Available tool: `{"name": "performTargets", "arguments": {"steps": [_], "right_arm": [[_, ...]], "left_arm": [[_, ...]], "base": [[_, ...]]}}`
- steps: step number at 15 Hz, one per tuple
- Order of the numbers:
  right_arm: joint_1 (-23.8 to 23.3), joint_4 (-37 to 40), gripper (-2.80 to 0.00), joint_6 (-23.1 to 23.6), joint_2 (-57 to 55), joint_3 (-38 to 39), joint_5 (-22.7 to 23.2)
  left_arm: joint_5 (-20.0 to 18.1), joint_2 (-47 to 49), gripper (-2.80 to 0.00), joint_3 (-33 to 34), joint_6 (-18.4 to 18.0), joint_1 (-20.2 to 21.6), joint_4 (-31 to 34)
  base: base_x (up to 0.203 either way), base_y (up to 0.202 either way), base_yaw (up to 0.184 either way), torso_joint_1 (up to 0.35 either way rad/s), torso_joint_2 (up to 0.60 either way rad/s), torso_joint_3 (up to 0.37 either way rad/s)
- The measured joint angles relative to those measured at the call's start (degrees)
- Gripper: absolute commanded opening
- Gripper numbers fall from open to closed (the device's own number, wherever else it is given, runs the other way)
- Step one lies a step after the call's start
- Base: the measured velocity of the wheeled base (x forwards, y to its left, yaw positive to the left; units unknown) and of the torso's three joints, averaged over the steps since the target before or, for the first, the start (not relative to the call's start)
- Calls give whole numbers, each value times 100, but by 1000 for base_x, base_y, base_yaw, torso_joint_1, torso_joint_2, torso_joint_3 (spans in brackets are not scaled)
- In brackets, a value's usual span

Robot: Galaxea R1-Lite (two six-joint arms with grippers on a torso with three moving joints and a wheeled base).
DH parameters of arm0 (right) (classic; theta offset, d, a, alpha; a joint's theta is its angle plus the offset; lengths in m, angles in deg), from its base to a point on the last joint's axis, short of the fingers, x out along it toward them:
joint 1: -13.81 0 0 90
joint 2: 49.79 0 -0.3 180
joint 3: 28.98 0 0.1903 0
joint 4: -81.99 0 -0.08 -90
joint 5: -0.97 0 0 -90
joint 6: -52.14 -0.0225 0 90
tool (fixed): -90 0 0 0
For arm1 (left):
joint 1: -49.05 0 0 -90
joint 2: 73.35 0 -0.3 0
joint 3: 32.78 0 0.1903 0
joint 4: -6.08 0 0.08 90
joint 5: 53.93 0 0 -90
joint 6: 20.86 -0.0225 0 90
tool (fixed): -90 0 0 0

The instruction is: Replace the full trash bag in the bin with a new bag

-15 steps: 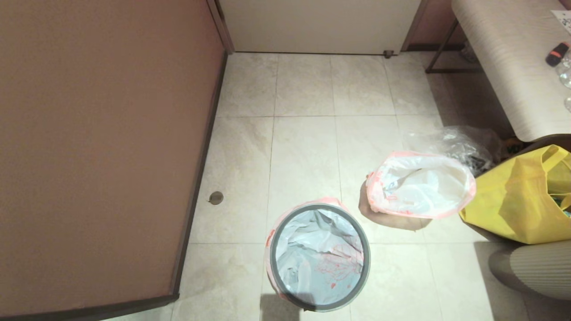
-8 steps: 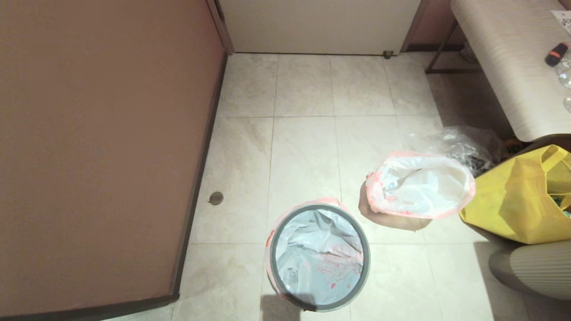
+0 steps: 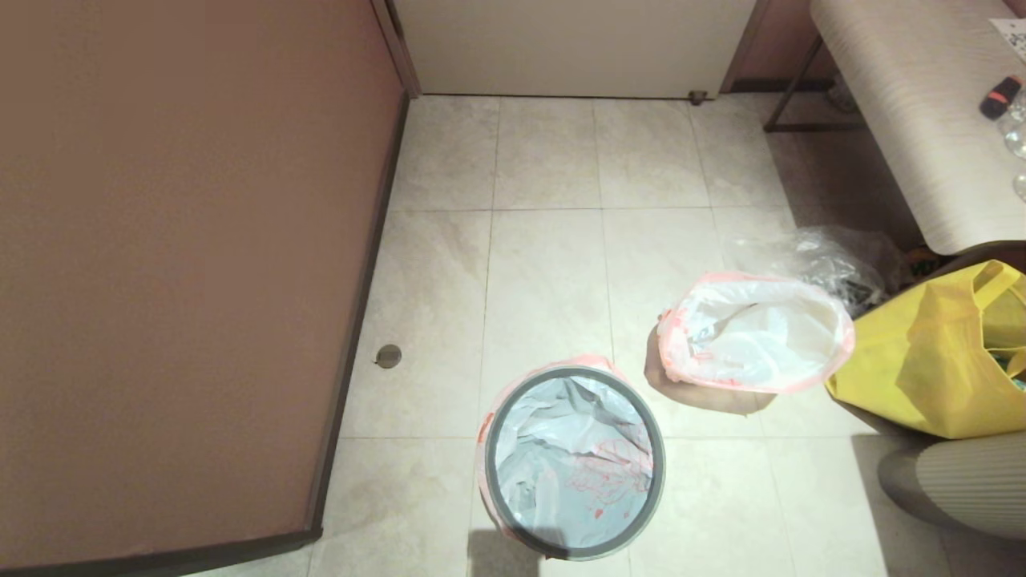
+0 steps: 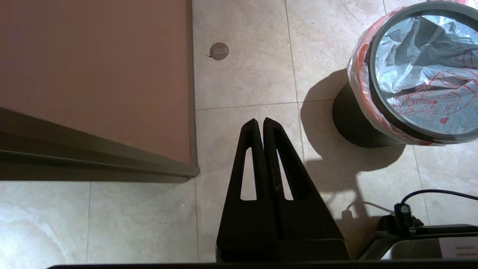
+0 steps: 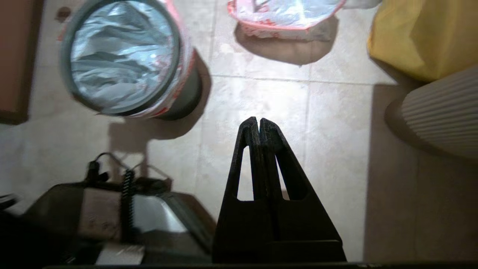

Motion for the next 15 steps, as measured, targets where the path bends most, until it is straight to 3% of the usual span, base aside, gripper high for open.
{"name": "performTargets", "arguments": {"steps": [3,5,15], "right_arm": [[-5,-1796,-280,235,108,1406,-567],[-5,-2481,-280,289,138,1721,-756],[-5,-2577,-280,269,156,1840,-777]], "left_arm": [[22,-10,-280,15,184,0,-16],[22,-10,-280,20,189,0,-16],[17,-7,-280,20,192,0,-13]], "base": [[0,0,0,0,0,0],[0,0,0,0,0,0],[0,0,0,0,0,0]]}}
